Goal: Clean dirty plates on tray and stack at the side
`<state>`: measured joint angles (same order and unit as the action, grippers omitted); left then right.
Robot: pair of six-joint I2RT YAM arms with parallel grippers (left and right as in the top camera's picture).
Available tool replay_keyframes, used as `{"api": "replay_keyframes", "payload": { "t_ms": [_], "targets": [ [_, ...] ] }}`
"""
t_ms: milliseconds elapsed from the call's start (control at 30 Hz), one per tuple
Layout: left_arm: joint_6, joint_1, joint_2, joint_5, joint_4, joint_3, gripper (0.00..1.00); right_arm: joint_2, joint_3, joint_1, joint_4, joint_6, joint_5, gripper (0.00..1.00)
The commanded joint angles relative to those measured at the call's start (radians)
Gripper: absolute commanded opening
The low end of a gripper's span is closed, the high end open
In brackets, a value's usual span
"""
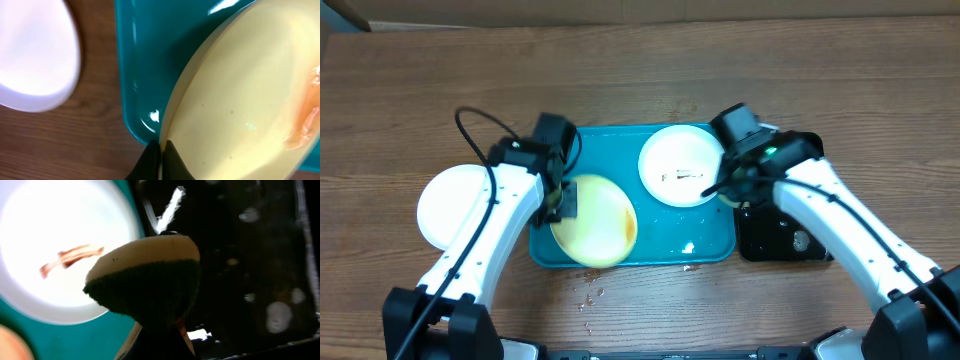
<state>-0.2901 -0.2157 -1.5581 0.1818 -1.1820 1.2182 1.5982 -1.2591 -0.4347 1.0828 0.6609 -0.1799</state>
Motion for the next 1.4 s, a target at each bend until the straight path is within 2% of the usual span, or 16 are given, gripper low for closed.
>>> {"api": "replay_keyframes", "payload": {
  "t_ms": [0,167,300,533,700,900,1367],
  "targets": [
    [-0.025,-0.010,0.033,0.100,-0.013,0.080,0.04,-0.023,-0.024,0.061,0.009,-0.035,-0.014,0.04],
    [-0.025,-0.050,0.033,0.238,-0.017,0.114,0.04,-0.023,-0.023,0.138,0.023,-0.049,-0.014,0.04],
    [-0.041,-0.127,0.033,0.402,-0.018,0.126,0.04,-0.023,-0.023,0.190,0.024,-0.048,-0.014,0.04],
    [-0.050,-0.322,0.032,0.773,-0.001,0.126,0.04,-0.023,-0.023,0.210,0.024,-0.063,-0.010,0.04],
    [-0.051,-0.467,0.032,0.955,0.016,0.126,0.04,-0.023,-0.023,0.210,0.024,-0.063,-0.010,0.04],
    [-0.051,-0.555,0.032,1.032,0.032,0.126,0.04,-0.023,-0.023,0.210,0.028,-0.063,-0.010,0.04],
    [-0.053,-0.555,0.032,1.018,0.029,0.126,0.04,-0.023,-0.023,0.210,0.031,-0.063,-0.010,0.04]
  ]
}}
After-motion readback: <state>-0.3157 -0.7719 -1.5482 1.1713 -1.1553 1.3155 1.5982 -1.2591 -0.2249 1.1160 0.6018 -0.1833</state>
